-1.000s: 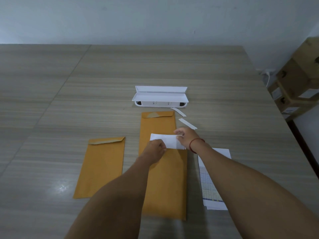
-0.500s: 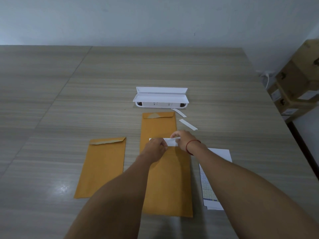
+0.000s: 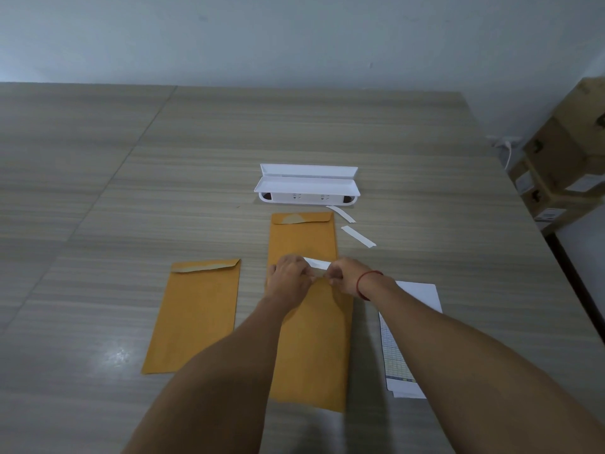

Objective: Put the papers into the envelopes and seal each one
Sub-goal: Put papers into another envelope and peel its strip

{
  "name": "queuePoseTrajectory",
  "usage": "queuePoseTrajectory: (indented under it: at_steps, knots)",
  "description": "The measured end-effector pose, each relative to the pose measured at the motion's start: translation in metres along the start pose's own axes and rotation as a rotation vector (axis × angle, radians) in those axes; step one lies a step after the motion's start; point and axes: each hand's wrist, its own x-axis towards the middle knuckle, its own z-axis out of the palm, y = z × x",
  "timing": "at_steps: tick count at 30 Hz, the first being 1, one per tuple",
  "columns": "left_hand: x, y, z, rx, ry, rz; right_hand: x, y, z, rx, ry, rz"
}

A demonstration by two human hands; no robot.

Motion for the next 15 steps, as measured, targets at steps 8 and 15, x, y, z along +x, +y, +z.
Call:
queuePoseTrajectory:
  at_steps: [8, 15]
  knots:
    - [-0.003, 0.004, 0.0, 0.029, -0.088, -0.014, -0.003, 0.004, 0.003, -0.094, 0.035, -0.001]
    - [-0.004, -0.005, 0.007, 0.069, 0.031, -0.023, -0.006, 0.014, 0.014, 0.043, 0.25, -0.028]
